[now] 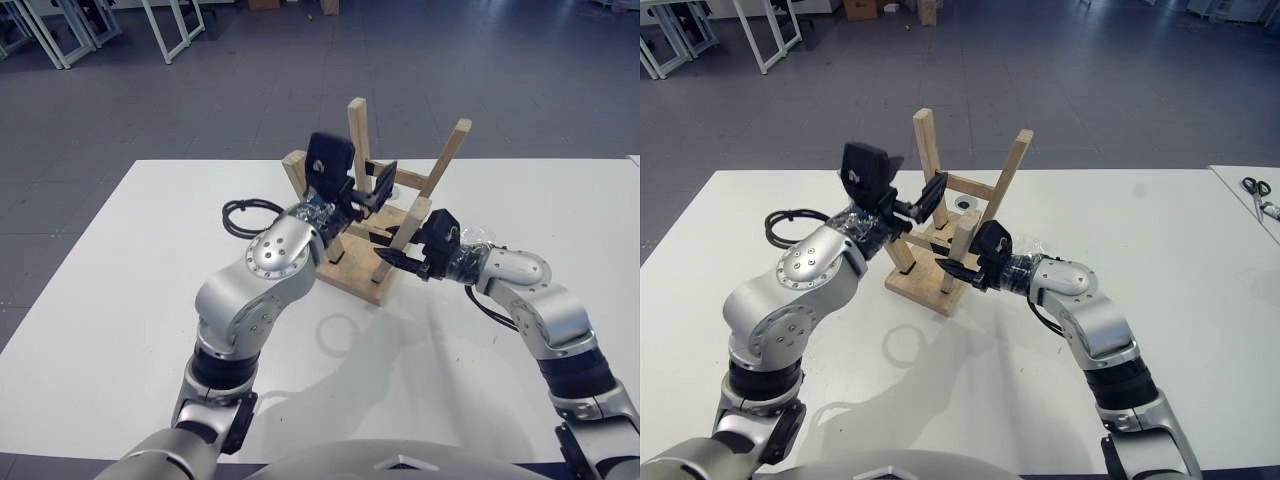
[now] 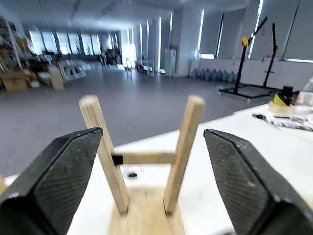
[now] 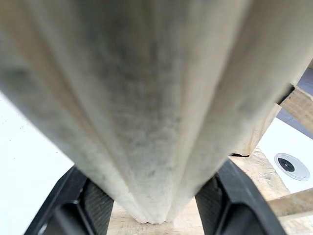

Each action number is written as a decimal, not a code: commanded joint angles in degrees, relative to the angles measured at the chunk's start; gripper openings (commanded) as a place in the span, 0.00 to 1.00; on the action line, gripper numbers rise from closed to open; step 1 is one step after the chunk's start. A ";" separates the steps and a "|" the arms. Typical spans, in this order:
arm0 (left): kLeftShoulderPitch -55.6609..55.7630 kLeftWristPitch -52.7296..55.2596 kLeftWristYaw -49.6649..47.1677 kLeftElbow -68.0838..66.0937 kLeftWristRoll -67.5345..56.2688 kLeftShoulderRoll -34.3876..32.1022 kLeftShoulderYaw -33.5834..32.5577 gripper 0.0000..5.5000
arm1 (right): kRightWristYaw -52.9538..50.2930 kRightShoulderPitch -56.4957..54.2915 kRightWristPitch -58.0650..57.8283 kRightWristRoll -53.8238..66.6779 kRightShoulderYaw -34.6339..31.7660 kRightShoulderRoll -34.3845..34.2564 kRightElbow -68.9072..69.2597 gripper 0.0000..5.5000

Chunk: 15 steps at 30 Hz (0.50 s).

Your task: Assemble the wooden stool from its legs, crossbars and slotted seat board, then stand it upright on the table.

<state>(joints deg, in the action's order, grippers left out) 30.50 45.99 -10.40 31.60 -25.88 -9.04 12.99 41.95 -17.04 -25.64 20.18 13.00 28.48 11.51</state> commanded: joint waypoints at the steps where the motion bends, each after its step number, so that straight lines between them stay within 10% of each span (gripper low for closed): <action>1: 2.73 1.86 1.61 -4.56 8.38 -2.88 5.57 0.70 | -1.03 2.83 -3.15 -3.39 2.09 0.54 -3.91 0.37; 8: -8.67 4.90 4.71 -16.82 19.65 -4.85 22.87 0.70 | -0.80 3.10 -3.88 -3.03 2.08 0.59 -2.83 0.37; 15: -12.69 -0.41 8.78 -17.67 20.20 0.42 17.41 0.70 | 0.01 2.87 -5.83 -3.38 3.92 0.73 -2.85 0.37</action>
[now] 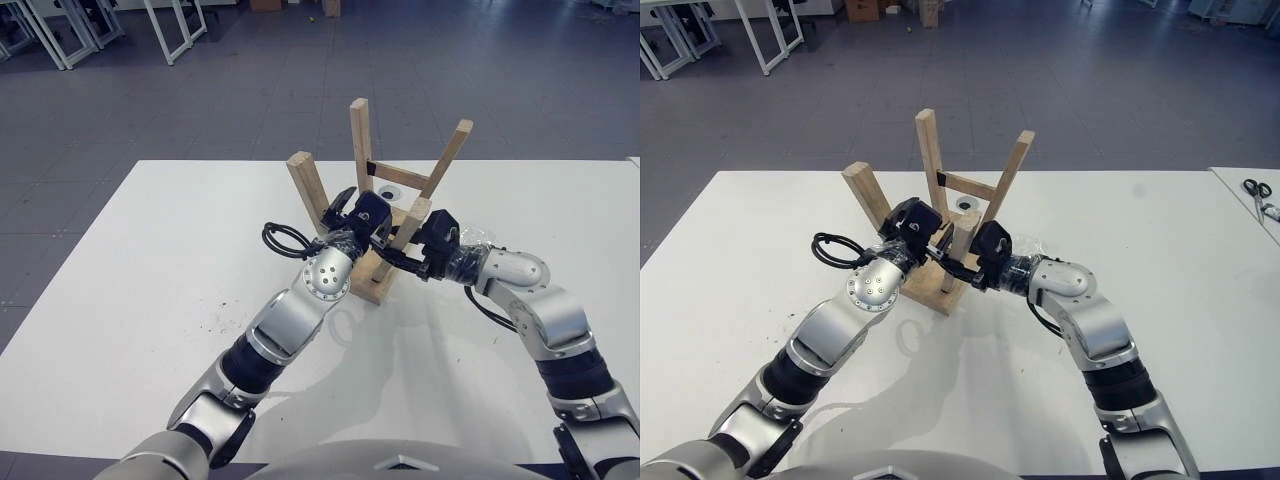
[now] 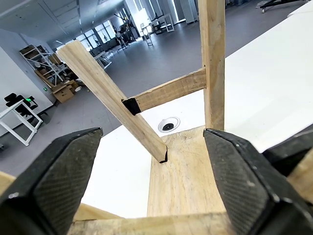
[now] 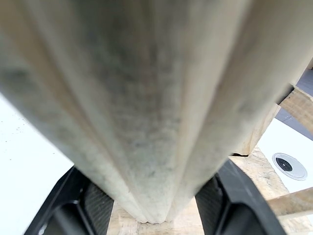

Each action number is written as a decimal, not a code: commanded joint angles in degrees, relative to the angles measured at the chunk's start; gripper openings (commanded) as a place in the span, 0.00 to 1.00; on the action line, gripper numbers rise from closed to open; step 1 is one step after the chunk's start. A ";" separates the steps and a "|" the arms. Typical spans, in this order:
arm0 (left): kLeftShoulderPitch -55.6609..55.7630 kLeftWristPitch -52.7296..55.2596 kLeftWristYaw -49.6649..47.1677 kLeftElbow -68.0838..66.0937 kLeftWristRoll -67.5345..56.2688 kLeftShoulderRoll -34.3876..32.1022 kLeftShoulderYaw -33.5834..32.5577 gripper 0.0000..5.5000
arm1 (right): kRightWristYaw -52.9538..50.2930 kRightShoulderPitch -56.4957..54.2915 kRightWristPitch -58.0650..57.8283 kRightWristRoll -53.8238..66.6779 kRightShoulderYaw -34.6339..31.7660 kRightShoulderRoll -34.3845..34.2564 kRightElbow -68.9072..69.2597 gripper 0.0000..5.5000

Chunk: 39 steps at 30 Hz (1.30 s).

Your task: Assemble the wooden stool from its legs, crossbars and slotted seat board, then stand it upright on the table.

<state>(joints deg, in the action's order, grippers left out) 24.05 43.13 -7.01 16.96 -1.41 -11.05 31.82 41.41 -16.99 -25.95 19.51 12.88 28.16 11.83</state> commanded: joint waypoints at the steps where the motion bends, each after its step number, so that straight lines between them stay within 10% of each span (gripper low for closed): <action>1: -6.34 2.24 5.84 -1.11 -5.16 3.47 -3.58 0.70 | 1.30 2.76 -6.69 -2.98 5.16 1.56 -3.89 0.37; 12: 17.71 9.96 -0.62 15.54 -33.91 16.41 -43.82 0.70 | 5.87 2.49 -6.34 -5.96 9.85 2.77 -21.78 0.37; 18: 18.01 8.65 -0.75 3.11 -23.81 -8.07 -55.97 0.70 | 8.47 2.73 -5.30 -2.59 8.55 3.34 -18.18 0.37; 26: 3.39 -12.80 10.86 -17.71 -13.66 -7.32 -43.95 0.70 | 11.80 2.37 -5.48 -0.78 9.80 5.77 -12.46 0.37; 31: -5.56 -13.45 24.12 -10.21 -15.33 0.41 -23.73 0.70 | 15.21 1.51 -5.91 -0.45 11.54 7.92 -10.26 0.37; 39: -12.70 -6.20 30.35 -6.71 -9.36 -14.05 -18.35 0.70 | 15.50 0.55 -5.29 2.01 10.69 8.78 -9.82 0.37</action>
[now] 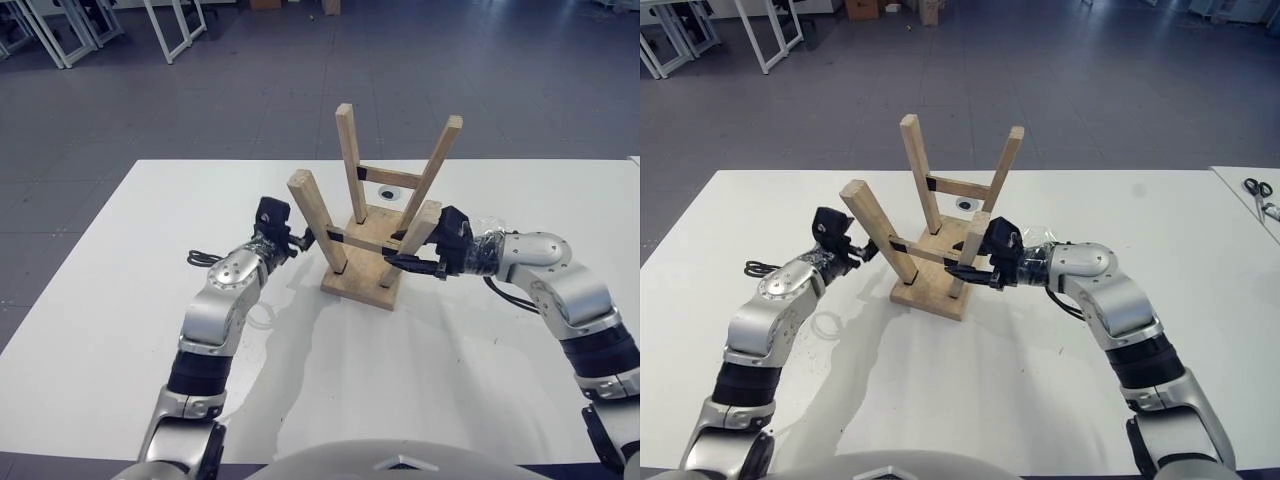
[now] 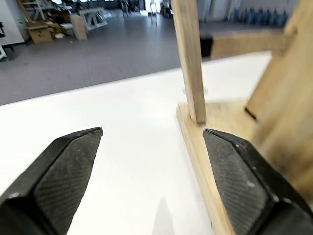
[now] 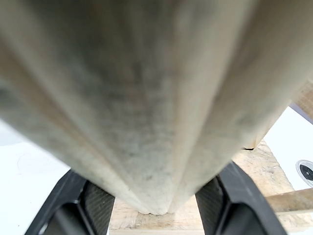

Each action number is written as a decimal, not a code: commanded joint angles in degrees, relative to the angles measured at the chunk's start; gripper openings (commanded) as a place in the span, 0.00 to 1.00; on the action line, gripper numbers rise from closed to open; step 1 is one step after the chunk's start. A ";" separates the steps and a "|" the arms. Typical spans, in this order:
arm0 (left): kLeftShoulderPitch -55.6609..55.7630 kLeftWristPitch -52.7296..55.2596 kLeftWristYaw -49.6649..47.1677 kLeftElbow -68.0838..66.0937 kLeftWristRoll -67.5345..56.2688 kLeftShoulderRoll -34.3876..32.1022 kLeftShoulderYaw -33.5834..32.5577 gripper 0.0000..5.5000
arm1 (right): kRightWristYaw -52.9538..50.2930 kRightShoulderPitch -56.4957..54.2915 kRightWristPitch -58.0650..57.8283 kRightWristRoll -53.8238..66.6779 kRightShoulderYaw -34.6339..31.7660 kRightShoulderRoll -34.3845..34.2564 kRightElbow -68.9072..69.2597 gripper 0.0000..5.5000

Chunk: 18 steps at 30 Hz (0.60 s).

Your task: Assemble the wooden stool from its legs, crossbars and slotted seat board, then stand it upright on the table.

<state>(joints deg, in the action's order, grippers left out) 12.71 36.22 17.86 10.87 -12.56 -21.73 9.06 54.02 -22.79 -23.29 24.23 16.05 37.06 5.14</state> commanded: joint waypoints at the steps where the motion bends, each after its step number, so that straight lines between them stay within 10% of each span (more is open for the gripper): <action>1: -2.34 0.42 5.05 -3.40 4.63 -6.57 4.02 0.70 | 2.05 6.54 -7.95 -2.71 7.37 -0.40 -2.26 0.37; 18: -7.04 2.83 2.34 -6.79 8.92 -9.95 -6.71 0.70 | -8.49 10.19 -8.01 -7.49 9.26 -0.45 12.51 0.43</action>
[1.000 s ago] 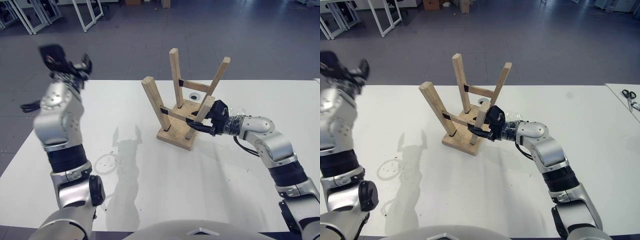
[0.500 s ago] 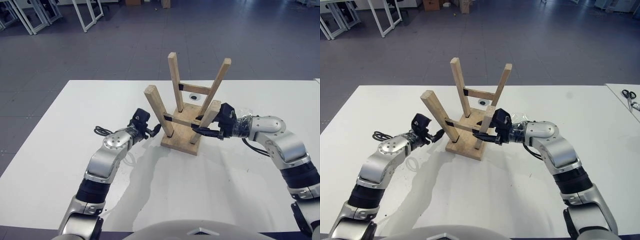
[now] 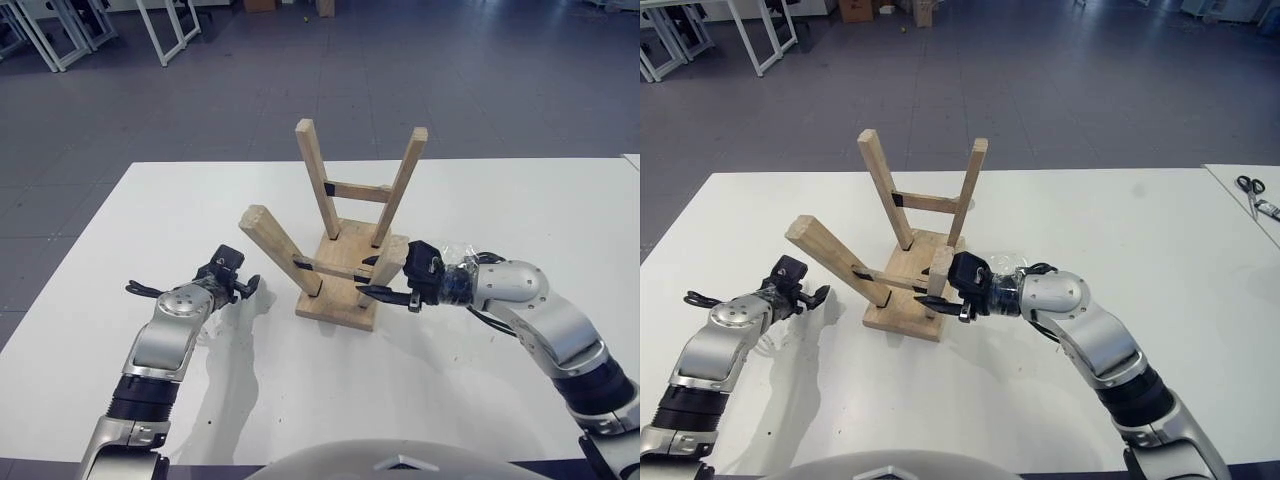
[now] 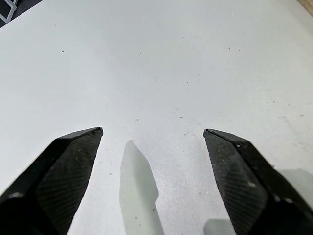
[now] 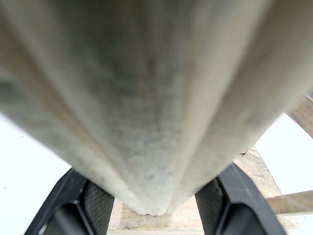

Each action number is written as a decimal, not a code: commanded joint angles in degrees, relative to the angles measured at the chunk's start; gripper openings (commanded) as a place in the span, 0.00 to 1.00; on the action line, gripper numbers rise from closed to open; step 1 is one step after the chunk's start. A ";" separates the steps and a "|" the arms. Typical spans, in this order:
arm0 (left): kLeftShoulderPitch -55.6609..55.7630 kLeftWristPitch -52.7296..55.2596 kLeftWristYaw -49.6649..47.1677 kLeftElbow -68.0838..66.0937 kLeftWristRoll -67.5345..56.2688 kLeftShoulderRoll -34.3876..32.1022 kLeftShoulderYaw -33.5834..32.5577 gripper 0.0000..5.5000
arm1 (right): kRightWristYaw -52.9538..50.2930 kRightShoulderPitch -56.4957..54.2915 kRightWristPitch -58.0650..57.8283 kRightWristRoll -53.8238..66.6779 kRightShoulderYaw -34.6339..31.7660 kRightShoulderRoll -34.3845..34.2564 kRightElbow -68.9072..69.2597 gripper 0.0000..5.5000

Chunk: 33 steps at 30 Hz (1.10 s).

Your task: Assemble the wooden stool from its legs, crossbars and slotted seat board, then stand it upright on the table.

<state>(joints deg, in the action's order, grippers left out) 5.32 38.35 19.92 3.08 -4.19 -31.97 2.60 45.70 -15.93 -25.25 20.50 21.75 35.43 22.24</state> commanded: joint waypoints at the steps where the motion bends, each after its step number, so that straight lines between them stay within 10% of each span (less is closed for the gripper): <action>1: 0.35 0.68 0.30 1.03 0.62 0.30 -0.25 0.70 | -0.21 2.94 -6.62 -3.34 3.33 1.12 -4.20 0.46; 9: -1.21 0.86 -0.15 1.94 0.87 0.43 -0.87 0.70 | 0.66 1.16 -8.09 -5.34 1.38 1.72 -1.97 0.73; 16: -2.53 0.84 -0.46 2.09 1.43 -1.07 -3.88 0.70 | 2.92 5.55 -0.52 -17.15 3.96 11.05 -5.74 0.73; 22: 0.65 -0.33 -3.59 -1.36 2.73 -1.79 -8.45 0.70 | -0.53 -0.59 1.80 -27.04 15.78 -4.64 -15.80 0.73; 27: 1.82 -3.05 -5.23 -3.57 3.01 -2.69 -12.98 0.70 | -3.65 -2.15 -2.78 -23.57 12.00 -14.38 -16.28 0.73; 33: -3.84 -4.95 -2.75 2.01 -1.03 -1.51 -18.52 0.70 | -0.30 7.18 -6.93 -18.63 4.32 -6.93 -7.41 0.73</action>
<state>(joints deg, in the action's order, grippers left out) 4.56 33.46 14.38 1.86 -2.34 -34.02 -13.74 43.51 -12.18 -30.24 -0.68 29.46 24.87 11.10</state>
